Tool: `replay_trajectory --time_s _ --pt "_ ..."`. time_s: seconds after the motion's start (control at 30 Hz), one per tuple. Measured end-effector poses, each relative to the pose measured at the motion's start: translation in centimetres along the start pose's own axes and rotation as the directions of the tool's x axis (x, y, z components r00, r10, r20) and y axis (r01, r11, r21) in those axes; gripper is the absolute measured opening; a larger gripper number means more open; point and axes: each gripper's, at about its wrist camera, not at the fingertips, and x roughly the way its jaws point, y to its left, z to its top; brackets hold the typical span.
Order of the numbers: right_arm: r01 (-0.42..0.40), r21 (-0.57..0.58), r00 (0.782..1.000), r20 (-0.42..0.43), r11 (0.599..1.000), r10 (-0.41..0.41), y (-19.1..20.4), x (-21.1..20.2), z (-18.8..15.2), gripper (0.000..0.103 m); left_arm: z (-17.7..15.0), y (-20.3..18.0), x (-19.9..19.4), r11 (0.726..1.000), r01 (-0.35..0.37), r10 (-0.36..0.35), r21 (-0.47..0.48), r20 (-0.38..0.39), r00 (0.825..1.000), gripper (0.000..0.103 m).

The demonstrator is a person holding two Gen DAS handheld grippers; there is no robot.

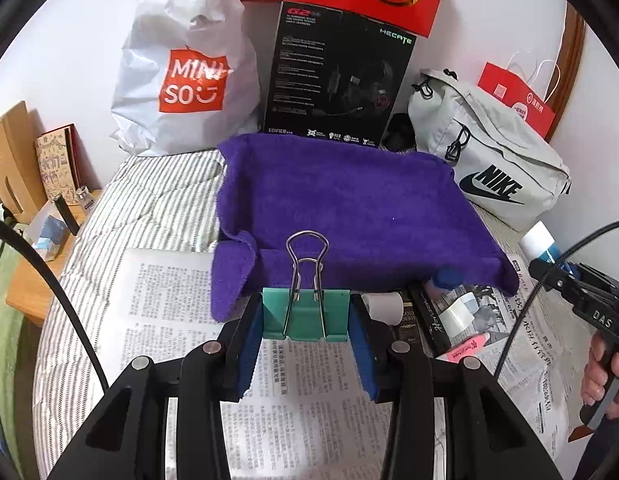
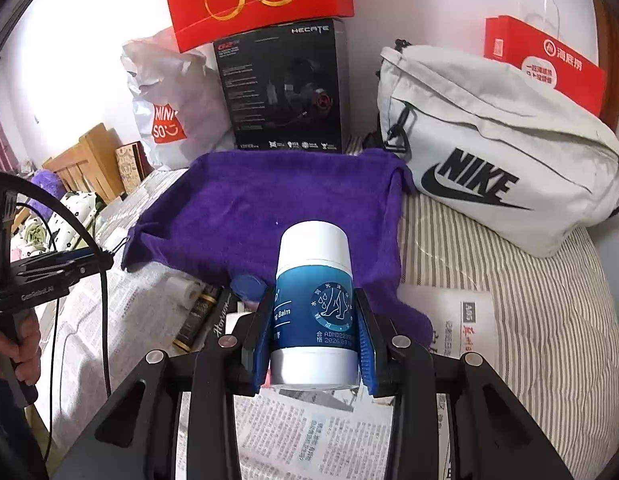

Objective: Organize rigid objects
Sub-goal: 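Carry the balm stick onto the purple towel and open the right gripper while the left carries the clip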

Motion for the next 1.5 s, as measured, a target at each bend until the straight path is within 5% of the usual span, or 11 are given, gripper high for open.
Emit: replay_trajectory --time_s 0.9,1.5 --pt "0.045 0.013 0.998 0.052 0.999 -0.046 -1.8 3.0 7.4 0.036 10.0 0.2 3.2 0.999 0.033 -0.034 0.024 0.050 0.998 0.039" --pt "0.108 0.000 0.988 -0.112 0.994 -0.107 -2.5 15.5 9.6 0.036 9.7 2.9 6.9 0.997 0.070 -0.069 -0.045 0.019 0.997 0.039"
